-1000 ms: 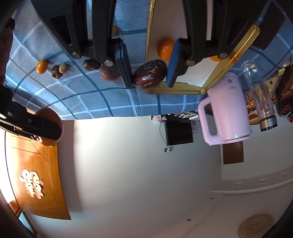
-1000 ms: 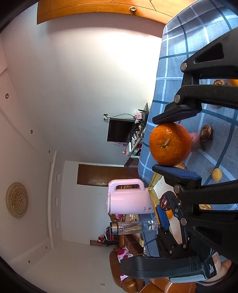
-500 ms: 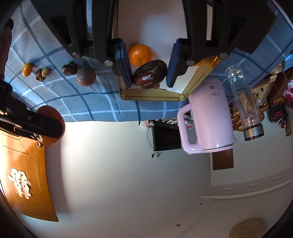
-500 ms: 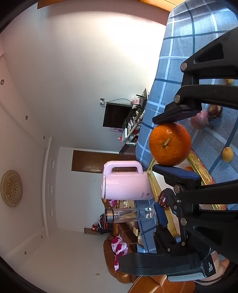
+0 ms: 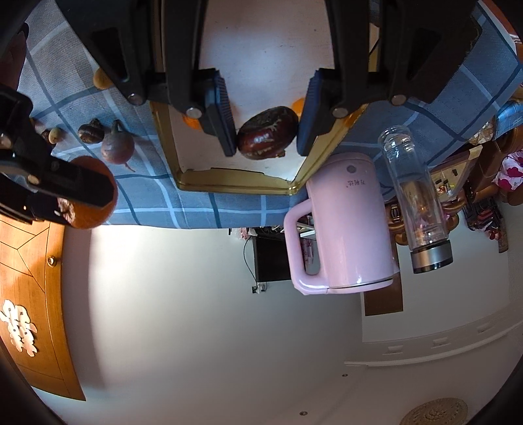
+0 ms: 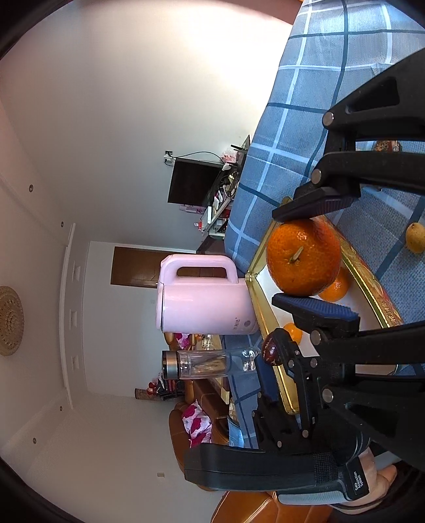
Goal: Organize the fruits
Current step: 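Lower the held passion fruit and mandarin over the inside of the tin tray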
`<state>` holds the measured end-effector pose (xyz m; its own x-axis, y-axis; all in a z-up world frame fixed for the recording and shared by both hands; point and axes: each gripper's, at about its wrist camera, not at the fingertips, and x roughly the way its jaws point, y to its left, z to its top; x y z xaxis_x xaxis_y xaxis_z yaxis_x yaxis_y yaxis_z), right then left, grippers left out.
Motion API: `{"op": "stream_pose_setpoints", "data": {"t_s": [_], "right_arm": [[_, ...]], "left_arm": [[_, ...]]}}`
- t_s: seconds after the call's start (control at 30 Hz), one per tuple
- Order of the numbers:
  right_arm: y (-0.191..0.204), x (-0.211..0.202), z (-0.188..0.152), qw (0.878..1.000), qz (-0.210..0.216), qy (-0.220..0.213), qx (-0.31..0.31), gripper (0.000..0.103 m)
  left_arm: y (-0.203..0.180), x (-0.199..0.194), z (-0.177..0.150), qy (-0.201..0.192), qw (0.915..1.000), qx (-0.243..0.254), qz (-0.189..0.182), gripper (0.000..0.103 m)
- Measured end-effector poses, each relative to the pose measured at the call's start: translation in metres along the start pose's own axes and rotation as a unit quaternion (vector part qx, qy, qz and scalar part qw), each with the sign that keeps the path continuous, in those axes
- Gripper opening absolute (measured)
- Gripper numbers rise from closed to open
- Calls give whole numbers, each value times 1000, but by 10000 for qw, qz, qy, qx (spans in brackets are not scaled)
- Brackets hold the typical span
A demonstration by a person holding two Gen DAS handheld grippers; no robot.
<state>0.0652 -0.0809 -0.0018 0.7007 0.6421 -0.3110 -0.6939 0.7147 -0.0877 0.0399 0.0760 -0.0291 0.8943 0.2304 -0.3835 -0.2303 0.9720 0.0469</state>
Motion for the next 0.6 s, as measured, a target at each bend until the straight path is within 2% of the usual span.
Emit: {"op": "stream_pose_setpoints", "data": {"t_s": [0.6], "right_arm": [[25,42,-15,9982,346,457,-168,47]], "left_arm": [[22,18,-7,343,9992,30,204,40]]}}
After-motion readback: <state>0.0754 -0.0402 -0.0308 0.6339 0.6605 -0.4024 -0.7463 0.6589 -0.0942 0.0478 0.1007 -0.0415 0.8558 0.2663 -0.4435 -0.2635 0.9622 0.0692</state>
